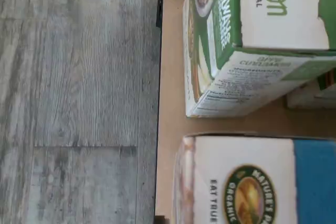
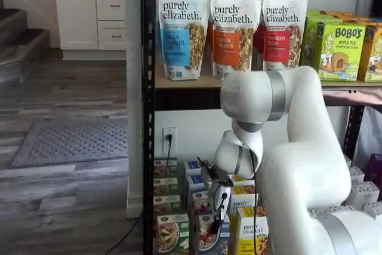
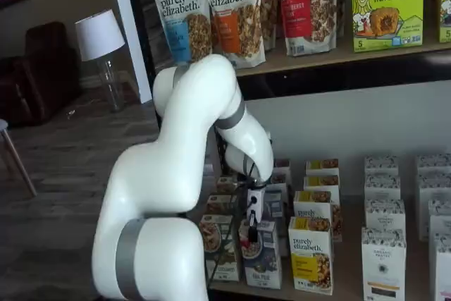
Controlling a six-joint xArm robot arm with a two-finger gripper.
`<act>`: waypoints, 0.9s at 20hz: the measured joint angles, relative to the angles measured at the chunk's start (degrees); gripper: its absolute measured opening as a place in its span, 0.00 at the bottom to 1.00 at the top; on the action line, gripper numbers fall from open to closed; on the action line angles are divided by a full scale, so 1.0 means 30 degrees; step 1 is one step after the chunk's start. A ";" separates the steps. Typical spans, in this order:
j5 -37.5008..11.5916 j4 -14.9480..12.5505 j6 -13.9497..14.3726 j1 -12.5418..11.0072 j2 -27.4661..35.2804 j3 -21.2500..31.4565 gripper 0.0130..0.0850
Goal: Pick up the blue and white box that is on the bottom shelf, the second box from the left
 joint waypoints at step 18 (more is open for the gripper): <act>-0.0742 0.0630 -0.0533 0.0068 -0.0068 0.0302 0.67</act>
